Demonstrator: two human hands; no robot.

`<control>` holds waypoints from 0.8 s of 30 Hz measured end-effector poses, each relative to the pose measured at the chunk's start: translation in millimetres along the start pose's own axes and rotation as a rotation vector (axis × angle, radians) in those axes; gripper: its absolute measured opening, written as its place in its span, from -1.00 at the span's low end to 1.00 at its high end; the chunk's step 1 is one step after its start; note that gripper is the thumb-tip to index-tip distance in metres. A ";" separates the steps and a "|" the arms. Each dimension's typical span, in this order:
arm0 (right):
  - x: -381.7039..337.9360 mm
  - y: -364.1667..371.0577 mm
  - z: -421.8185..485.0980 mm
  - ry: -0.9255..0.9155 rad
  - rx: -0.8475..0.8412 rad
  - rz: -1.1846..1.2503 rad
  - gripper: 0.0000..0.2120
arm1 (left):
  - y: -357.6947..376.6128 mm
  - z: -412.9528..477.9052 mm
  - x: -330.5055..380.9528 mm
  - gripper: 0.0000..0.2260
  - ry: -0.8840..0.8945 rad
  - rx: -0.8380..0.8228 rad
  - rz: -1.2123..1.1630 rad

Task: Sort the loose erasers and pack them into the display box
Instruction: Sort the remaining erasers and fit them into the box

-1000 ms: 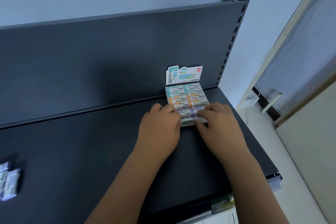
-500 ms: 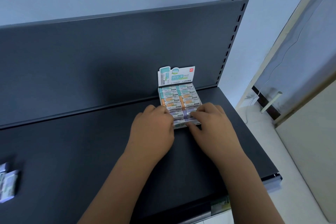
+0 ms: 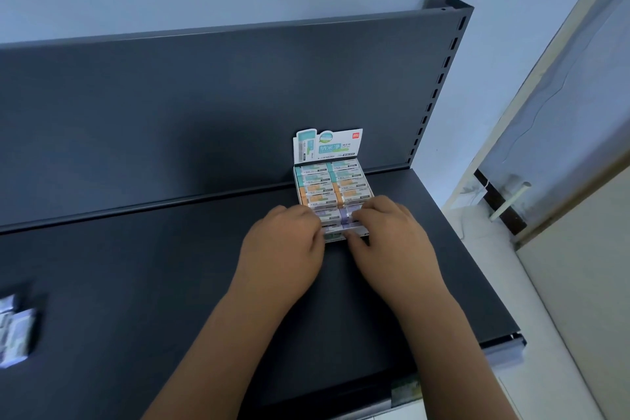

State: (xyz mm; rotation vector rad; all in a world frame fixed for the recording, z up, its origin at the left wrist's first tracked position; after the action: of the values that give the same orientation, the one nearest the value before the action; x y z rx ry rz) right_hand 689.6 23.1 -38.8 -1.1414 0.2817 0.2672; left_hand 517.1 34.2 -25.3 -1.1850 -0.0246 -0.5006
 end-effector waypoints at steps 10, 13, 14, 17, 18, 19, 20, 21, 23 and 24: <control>-3.2 -10.4 -8.6 -0.046 0.029 0.023 -0.79 | -12.0 -8.6 6.5 -0.77 0.009 -0.001 -0.054; -8.0 -19.5 -11.0 -0.027 0.105 0.144 -0.71 | -25.6 -7.3 9.5 -0.70 0.005 0.020 -0.054; -11.2 -22.2 -11.3 -0.020 0.112 0.173 -0.66 | -29.9 -6.5 9.5 -0.67 0.003 0.023 -0.054; -22.8 -25.7 -10.8 -0.017 0.071 0.237 -0.53 | -42.1 -6.7 7.3 -0.55 -0.019 0.027 -0.053; -27.3 -25.3 -10.3 -0.019 0.045 0.257 -0.51 | -46.6 -8.8 5.6 -0.54 -0.033 0.049 -0.061; -31.7 -24.4 -9.9 -0.016 0.022 0.275 -0.51 | -51.6 -11.7 3.5 -0.53 -0.050 0.075 -0.069; -36.1 -23.2 -9.0 -0.008 0.008 0.290 -0.53 | -55.7 -14.5 -0.1 -0.52 -0.066 0.088 -0.067; -40.6 -21.8 -7.6 0.004 0.001 0.300 -0.53 | -58.9 -17.2 -5.0 -0.50 -0.082 0.086 -0.052; -51.0 -19.2 -5.8 0.011 -0.008 0.303 -0.53 | -63.3 -23.3 -18.5 -0.48 -0.102 0.059 -0.003; -57.6 -18.1 -5.6 0.000 -0.022 0.301 -0.52 | -65.3 -27.1 -26.5 -0.49 -0.112 0.050 0.017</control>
State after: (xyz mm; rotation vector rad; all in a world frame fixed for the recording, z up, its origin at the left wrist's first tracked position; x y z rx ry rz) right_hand 641.7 7.2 -5.2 -1.1197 0.4524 0.5359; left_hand 461.8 1.2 14.2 -1.1620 -0.1223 -0.4159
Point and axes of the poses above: each hand's wrist, its own z-axis towards the middle knuckle, its own y-axis out of the palm, x = y × z, the point moved 1 cm from there along z, towards the middle knuckle, and after that the axes turned 9 degrees about x, right-handed, at the moved point
